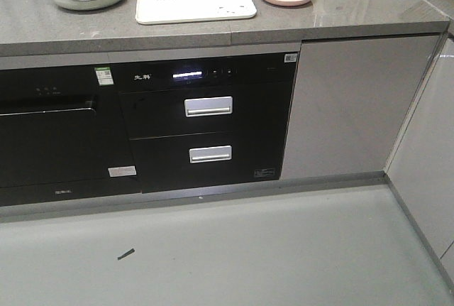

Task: Transfer vegetables to tray and serve
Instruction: 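Drive the base forward toward the counter with the pot and tray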

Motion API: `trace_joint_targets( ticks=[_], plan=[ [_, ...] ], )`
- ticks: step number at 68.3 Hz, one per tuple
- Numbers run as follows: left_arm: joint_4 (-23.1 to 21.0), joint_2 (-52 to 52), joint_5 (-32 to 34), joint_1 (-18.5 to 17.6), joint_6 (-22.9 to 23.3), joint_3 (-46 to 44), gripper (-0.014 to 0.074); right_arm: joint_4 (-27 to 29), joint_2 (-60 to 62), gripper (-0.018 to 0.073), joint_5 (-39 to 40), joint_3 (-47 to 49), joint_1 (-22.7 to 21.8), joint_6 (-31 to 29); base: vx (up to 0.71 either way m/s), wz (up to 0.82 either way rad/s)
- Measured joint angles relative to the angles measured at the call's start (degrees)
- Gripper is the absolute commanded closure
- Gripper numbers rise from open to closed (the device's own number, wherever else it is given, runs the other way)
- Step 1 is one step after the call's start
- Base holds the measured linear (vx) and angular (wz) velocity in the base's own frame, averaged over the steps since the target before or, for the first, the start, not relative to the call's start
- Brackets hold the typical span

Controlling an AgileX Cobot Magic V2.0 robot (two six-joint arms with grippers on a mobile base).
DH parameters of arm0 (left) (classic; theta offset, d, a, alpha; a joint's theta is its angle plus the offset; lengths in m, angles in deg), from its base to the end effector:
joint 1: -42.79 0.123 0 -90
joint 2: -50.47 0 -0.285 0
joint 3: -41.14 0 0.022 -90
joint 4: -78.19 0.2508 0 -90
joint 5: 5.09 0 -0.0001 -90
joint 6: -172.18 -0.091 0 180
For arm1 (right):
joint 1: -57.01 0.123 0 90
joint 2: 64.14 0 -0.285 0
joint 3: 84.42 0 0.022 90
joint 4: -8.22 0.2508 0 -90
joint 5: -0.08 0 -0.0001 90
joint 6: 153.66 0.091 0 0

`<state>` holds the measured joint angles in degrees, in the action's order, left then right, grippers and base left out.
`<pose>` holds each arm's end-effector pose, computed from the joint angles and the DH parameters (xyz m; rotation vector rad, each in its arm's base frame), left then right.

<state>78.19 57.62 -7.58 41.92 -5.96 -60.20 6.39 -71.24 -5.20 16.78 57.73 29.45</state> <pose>0.0567 -0.0009 0.2013 -0.0133 1.5412 -0.0378 0.0567 0.0004 0.1961 0.0102 1.5914 0.0250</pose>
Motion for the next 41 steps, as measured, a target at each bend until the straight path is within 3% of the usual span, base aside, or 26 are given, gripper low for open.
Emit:
trace_joint_targets(
  ticks=[41],
  plan=[
    [0.00,0.00,0.00,0.00,0.00,0.00,0.0603,0.00,0.00,0.0565,0.00,0.00,0.00,0.00,0.18,0.04]
  ],
)
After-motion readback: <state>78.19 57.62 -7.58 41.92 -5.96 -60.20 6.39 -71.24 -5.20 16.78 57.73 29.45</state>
